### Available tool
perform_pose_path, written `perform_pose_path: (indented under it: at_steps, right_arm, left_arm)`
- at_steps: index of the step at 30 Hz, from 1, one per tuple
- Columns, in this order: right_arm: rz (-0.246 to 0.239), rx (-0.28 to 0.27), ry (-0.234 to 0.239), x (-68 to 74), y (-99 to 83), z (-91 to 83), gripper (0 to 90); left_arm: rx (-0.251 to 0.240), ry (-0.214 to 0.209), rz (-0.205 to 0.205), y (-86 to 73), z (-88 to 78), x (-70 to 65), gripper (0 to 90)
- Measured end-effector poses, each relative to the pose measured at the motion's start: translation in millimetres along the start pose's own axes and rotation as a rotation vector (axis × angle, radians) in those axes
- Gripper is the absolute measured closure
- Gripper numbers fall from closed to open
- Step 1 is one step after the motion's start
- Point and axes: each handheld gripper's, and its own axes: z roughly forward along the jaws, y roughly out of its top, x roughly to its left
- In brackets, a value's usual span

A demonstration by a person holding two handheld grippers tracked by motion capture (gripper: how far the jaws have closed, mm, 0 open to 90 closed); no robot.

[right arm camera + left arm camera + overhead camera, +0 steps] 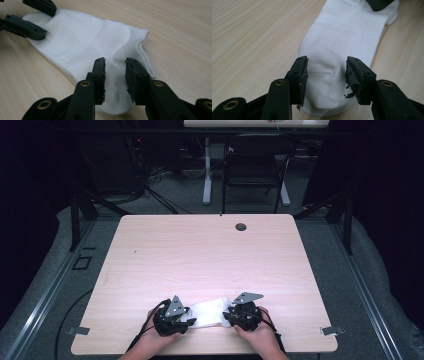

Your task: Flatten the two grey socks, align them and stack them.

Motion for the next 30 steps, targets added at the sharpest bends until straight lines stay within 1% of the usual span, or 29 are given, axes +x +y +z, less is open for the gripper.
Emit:
perform_pose_path:
  at_steps: [1,4,6,14,15,19,22,27,30]
  right_arm:
    - [0.004,-0.001,-0.001,0.4,0.3,0.6,69.6]
    - [0.007,-0.010,0.000,0.3,1.4,2.6,69.3]
    - [0.011,-0.007,0.005,-0.4,2.2,2.9,69.2]
    - [0.020,-0.014,0.011,-0.8,3.1,4.6,68.9]
    - [0.022,-0.015,0.012,-0.9,3.1,4.8,68.8]
    - [0.024,-0.013,0.016,-0.4,3.0,4.5,68.6]
    - [0.026,-0.023,0.014,0.9,2.8,5.6,68.7]
    - [0.016,-0.019,0.016,2.1,4.9,7.6,69.1]
    - [0.008,-0.023,0.012,4.4,6.5,9.9,69.1]
  left_arm:
    - [-0.002,0.008,0.004,0.4,0.5,1.2,52.1]
    - [-0.008,0.013,-0.006,1.2,2.3,4.8,52.1]
    - [-0.010,0.019,-0.004,1.5,2.8,7.1,52.0]
    - [-0.014,0.022,-0.020,2.2,4.3,11.3,52.0]
    - [-0.013,0.023,-0.016,2.5,4.4,12.5,52.0]
    - [-0.015,0.015,-0.027,3.0,5.2,15.7,51.9]
    - [-0.016,0.019,-0.029,3.1,5.4,17.0,51.9]
    - [-0.015,0.028,-0.033,2.8,5.0,19.2,51.9]
    - [-0.016,0.031,-0.042,2.2,4.6,21.3,51.9]
